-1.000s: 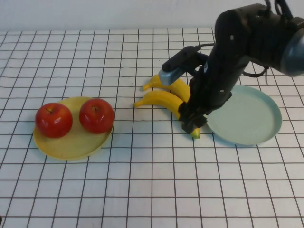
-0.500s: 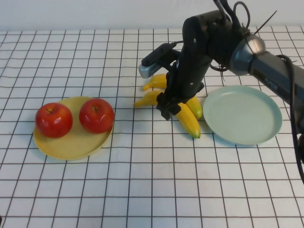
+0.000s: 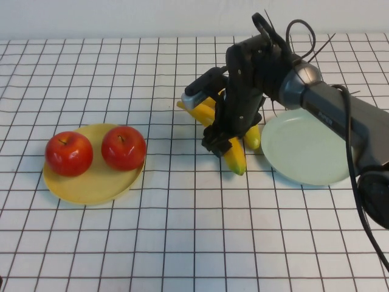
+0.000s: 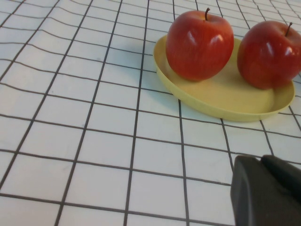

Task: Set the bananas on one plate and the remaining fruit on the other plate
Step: Put another type of fruit in the right plate

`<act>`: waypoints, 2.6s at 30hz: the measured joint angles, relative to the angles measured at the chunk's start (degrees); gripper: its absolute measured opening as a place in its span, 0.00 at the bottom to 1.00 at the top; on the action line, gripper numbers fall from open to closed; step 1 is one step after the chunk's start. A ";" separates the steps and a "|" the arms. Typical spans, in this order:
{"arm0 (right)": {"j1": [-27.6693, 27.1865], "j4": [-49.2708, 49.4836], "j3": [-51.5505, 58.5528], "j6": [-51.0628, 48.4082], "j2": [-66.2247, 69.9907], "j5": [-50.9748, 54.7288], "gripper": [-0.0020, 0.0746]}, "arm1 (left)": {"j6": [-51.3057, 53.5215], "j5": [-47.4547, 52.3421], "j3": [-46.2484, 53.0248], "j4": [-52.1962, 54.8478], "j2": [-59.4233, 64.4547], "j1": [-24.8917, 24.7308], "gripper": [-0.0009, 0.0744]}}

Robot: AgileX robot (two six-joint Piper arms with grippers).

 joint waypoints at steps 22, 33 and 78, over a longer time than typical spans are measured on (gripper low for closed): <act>-6.26 -1.30 7.92 10.28 -16.06 3.02 0.44 | 0.00 0.00 0.00 0.00 0.00 0.00 0.01; -15.33 -2.82 38.40 20.29 -23.54 -6.80 0.44 | 0.00 0.00 0.00 0.00 0.00 0.00 0.01; -6.56 3.82 -5.99 5.49 3.40 -5.67 0.57 | 0.00 0.00 0.00 0.00 0.00 0.00 0.01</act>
